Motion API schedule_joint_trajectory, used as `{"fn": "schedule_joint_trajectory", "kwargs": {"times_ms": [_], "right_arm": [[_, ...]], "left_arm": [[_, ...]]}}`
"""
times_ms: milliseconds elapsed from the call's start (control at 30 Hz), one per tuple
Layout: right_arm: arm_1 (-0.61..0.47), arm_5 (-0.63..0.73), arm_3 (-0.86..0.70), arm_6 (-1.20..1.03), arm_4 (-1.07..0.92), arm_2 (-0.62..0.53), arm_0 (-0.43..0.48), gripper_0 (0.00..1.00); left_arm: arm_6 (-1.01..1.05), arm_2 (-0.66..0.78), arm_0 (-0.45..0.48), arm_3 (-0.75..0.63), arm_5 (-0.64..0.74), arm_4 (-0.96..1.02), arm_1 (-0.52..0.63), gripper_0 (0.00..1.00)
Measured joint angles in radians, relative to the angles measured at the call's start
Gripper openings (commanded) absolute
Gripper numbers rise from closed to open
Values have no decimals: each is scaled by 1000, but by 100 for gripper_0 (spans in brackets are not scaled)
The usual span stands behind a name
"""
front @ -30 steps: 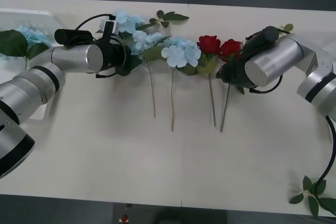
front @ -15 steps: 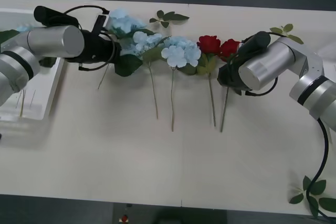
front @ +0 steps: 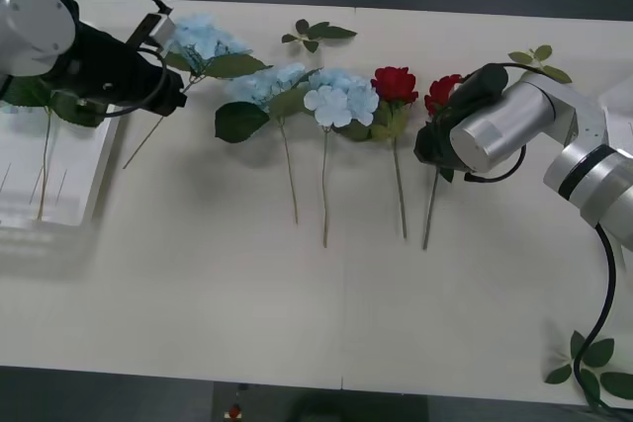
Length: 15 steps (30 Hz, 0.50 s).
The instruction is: Put the red flowers into the right box and the blue flowers into the left box
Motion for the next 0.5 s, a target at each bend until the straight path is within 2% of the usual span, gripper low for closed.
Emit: {"fn": "schedule_joint_trajectory", "kwargs": {"times_ms": [167,333,500], "right_arm": [[-36,40,-16,1,-90,-5,-21,0],[-171,287,-168,123,-212,-91,-58,0],[-301,553,-240,267,-310,-281,-92,0]], "left_arm": [[0,54,0,-75,129,-6,73,0],[0,159,0,-112,229,-29,93,0],[0,317,0,-152,328,-99,93,0]]}}
